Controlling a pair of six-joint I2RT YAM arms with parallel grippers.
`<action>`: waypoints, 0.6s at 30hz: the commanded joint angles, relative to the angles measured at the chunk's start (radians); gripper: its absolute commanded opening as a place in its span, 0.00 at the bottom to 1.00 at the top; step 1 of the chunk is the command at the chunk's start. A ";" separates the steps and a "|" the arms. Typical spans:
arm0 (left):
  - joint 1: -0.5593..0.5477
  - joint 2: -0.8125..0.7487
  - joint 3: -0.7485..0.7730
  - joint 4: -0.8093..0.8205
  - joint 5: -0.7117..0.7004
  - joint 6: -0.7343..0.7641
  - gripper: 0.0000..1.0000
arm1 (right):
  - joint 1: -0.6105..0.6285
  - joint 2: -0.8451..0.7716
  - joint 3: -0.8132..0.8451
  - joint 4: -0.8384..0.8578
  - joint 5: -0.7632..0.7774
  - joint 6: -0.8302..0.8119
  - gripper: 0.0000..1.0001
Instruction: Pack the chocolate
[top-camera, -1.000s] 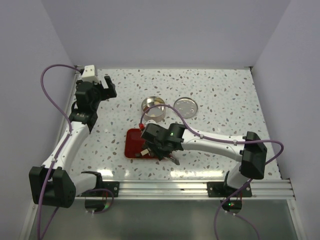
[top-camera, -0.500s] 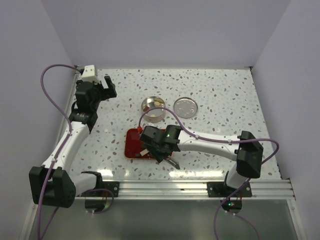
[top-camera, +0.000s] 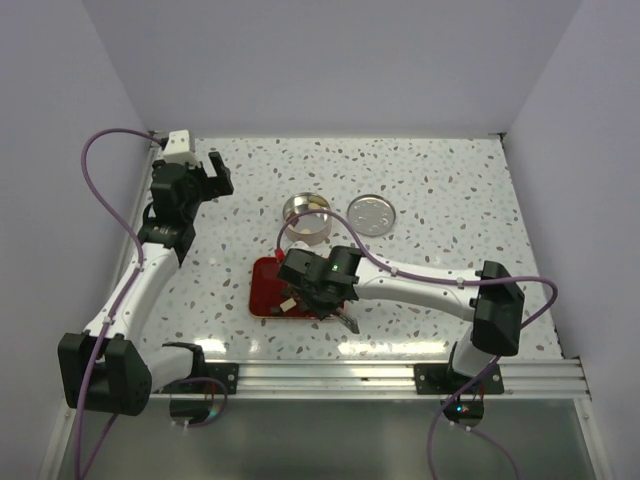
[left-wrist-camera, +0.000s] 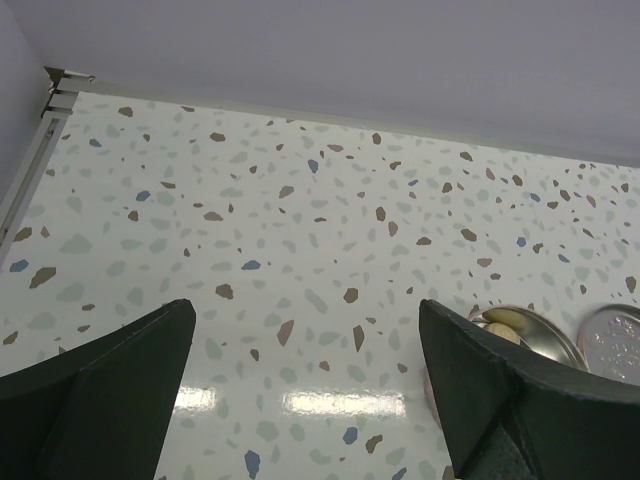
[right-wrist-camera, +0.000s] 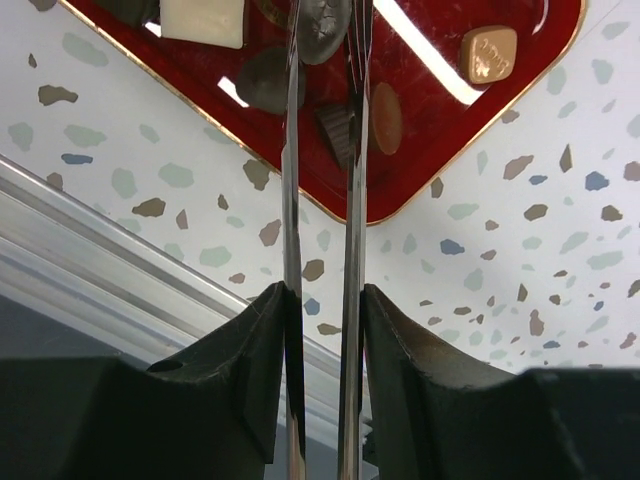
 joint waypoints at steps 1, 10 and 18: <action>-0.006 -0.024 0.039 0.018 -0.002 -0.015 1.00 | 0.005 -0.015 0.076 -0.039 0.077 -0.024 0.37; -0.006 -0.027 0.043 0.014 -0.006 -0.012 1.00 | -0.070 -0.016 0.156 -0.023 0.138 -0.113 0.37; -0.006 -0.025 0.042 0.014 -0.011 -0.009 1.00 | -0.236 -0.035 0.212 0.090 0.110 -0.216 0.37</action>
